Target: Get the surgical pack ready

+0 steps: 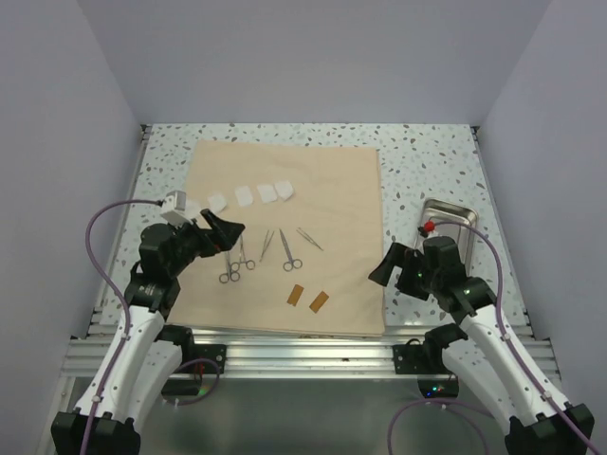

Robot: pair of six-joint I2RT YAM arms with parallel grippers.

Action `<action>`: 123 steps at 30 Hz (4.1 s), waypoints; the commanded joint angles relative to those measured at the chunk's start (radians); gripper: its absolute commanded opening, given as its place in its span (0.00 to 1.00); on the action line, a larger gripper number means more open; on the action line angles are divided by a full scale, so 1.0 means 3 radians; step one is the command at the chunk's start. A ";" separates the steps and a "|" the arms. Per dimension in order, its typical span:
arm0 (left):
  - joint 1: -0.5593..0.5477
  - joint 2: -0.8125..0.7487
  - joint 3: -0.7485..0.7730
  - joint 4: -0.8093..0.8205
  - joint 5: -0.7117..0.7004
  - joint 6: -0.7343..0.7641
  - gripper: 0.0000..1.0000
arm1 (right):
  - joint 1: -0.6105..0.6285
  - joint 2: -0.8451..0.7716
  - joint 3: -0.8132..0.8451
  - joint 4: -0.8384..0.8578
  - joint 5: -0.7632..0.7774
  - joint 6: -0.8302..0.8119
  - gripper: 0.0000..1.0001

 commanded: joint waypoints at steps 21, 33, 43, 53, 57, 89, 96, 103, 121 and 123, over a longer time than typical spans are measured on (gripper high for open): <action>0.0010 0.0781 0.0653 -0.0698 -0.0739 0.0251 0.99 | 0.0979 0.3144 0.2073 0.1810 0.0093 -0.0164 0.99; 0.0005 0.1364 0.0965 -0.0442 -0.0826 0.0445 0.93 | 0.0989 0.4822 0.3362 0.2256 0.0051 0.0159 0.70; 0.0005 0.1482 0.0853 -0.0299 -0.0744 0.0379 0.88 | 0.0887 0.4940 0.3624 0.1719 0.0088 -0.0378 0.80; -0.0010 0.1441 0.0995 -0.0968 -0.0728 0.0256 0.85 | 0.0846 0.4634 0.3521 0.0969 -0.0041 -0.0782 0.89; 0.0005 0.1696 0.1369 -0.1459 -0.1238 0.0414 0.82 | 0.0775 0.4368 0.3409 0.0472 -0.0229 -0.0808 0.89; 0.1692 0.3660 0.1824 0.0181 0.0529 0.1580 0.53 | 0.0345 0.3447 0.2524 0.0032 -0.1023 -0.1007 0.90; 0.1687 0.3870 0.1947 0.0227 0.0647 0.1575 0.40 | 0.0325 0.3518 0.2545 0.0063 -0.1053 -0.0982 0.90; 0.1692 0.4069 0.2100 0.0212 0.0698 0.1581 0.40 | 0.0299 0.3570 0.2586 0.0052 -0.1033 -0.0987 0.90; 0.1687 0.4218 0.2233 0.0095 0.0974 0.1540 0.08 | 0.0274 0.3585 0.2606 0.0052 -0.0992 -0.0992 0.90; 0.1687 0.4218 0.2218 0.0069 0.1000 0.1540 0.00 | 0.0269 0.3590 0.2611 0.0047 -0.0992 -0.0997 0.90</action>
